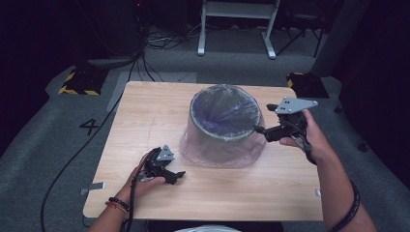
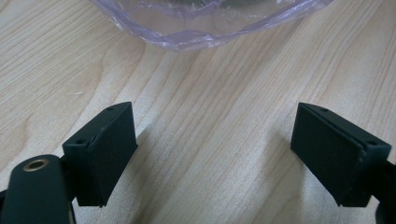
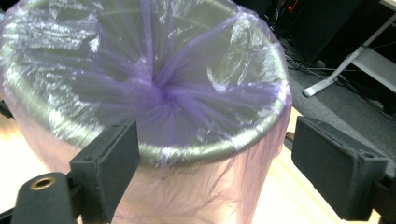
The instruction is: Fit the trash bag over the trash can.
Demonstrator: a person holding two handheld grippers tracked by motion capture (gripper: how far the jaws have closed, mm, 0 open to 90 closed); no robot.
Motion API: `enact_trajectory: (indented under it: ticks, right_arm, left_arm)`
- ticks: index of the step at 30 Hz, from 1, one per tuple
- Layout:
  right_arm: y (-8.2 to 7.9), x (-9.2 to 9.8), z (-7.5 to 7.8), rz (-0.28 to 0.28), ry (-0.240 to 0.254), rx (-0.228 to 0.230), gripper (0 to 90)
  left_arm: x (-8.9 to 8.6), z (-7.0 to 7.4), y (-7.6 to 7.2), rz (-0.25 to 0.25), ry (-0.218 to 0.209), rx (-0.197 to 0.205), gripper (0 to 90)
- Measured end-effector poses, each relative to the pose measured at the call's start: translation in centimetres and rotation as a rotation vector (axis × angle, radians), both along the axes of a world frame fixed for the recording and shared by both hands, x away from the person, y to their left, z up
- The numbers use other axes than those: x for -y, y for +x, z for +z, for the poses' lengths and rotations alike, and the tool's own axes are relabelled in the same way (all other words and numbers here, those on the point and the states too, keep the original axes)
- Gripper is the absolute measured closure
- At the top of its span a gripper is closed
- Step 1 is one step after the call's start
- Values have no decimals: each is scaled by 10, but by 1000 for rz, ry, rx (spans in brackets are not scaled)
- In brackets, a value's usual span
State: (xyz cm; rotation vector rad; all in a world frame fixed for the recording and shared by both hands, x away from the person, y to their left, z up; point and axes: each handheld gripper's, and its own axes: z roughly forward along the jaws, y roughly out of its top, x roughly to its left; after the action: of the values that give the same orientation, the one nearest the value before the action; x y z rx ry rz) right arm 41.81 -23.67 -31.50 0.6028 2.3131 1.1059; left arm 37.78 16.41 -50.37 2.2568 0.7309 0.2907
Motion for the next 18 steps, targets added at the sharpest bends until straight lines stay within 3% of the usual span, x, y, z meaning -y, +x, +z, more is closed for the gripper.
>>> enact_trajectory:
  ticks: [18]
  right_arm:
    - [-13,13,-29,-7,-27,-31,154]
  left_arm:
    - [0,0,0,1,0,-1,139]
